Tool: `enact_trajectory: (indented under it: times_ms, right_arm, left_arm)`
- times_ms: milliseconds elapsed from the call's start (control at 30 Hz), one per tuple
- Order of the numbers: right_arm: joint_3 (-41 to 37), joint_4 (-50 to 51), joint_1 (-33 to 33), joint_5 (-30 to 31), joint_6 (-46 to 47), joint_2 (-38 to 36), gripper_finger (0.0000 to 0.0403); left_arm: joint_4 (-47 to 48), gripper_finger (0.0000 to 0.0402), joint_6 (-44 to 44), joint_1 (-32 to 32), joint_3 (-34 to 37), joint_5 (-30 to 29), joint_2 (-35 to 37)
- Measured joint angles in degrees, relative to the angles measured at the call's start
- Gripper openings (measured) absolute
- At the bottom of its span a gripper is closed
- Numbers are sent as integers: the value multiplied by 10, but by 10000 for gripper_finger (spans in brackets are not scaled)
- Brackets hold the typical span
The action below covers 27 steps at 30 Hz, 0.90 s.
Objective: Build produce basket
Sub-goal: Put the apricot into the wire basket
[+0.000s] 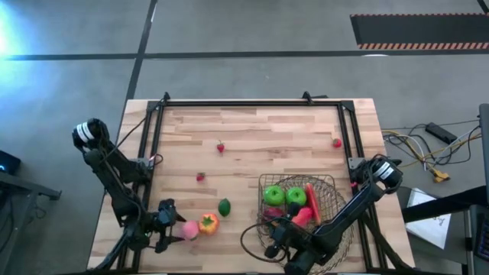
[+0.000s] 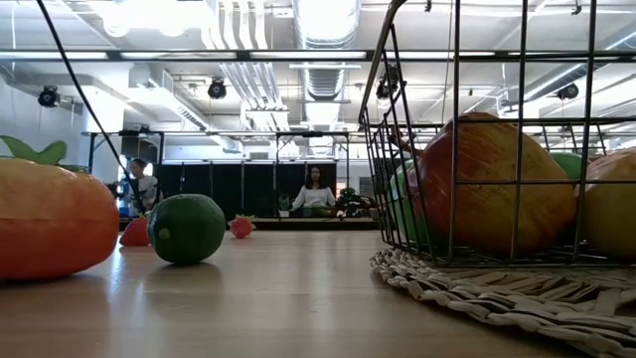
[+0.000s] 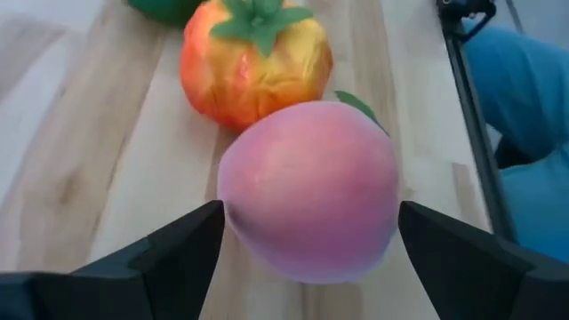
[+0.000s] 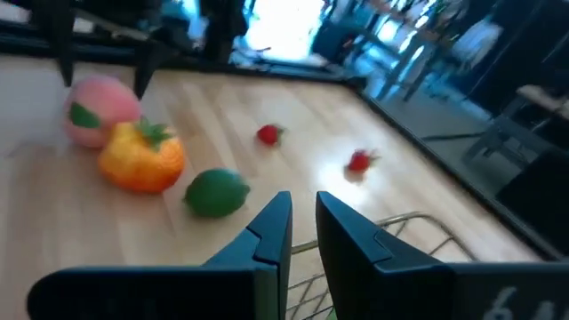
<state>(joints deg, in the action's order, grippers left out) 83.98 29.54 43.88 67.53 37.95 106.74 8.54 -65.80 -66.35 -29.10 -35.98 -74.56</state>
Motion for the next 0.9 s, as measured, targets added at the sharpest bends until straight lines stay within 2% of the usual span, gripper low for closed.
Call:
enact_trajectory:
  times_ms: [167,233,467,600,900]
  right_arm:
    - [0,-91,-30,-124,-87,0,48]
    - [0,-130,-42,-156,-130,1,48]
    - [0,-223,-69,-180,-234,1,64]
    - [0,-226,-84,-215,-240,2,89]
    - [0,-226,-84,-215,-247,2,130]
  left_arm:
    - [-10,321,21,0,1,-21,-21]
    - [-9,321,18,0,3,-21,-30]
    - [-43,321,17,0,4,-40,-67]
    - [-55,319,21,0,4,-70,-84]
    - [-119,280,80,0,5,-119,-111]
